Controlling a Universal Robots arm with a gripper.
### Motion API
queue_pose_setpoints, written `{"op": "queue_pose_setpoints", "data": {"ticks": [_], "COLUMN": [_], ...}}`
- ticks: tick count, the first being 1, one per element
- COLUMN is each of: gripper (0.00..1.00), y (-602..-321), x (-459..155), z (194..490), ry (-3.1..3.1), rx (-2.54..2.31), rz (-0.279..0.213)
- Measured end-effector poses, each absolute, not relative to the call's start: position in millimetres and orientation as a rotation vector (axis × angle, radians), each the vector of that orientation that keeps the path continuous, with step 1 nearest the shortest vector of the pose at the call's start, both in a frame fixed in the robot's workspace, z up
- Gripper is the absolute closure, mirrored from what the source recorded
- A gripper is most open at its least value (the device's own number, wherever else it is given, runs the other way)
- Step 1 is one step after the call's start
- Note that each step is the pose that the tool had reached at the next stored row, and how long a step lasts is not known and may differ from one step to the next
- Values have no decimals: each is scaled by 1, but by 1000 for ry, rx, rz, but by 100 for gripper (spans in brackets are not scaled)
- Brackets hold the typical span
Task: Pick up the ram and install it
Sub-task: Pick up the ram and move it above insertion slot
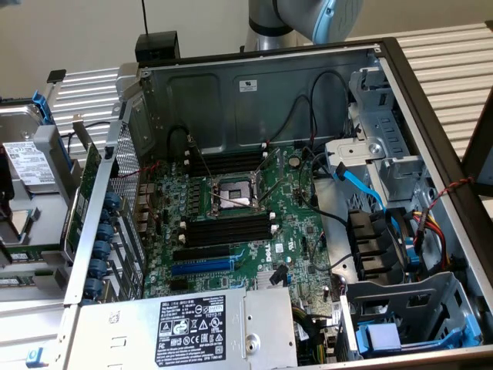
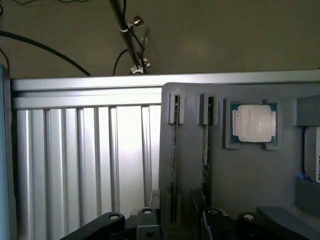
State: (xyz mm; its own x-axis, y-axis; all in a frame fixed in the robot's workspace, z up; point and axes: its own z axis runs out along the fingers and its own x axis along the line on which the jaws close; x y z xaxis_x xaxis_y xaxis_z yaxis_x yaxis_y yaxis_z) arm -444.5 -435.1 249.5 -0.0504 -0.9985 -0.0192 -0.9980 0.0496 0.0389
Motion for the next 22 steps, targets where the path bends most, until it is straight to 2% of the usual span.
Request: {"op": "queue_pose_setpoints", "data": {"ticks": [22], "gripper": [64], "y": [-434], "x": [-447], "z": [212], "ry": [-2267], "rx": [2156], "rz": [-66]}}
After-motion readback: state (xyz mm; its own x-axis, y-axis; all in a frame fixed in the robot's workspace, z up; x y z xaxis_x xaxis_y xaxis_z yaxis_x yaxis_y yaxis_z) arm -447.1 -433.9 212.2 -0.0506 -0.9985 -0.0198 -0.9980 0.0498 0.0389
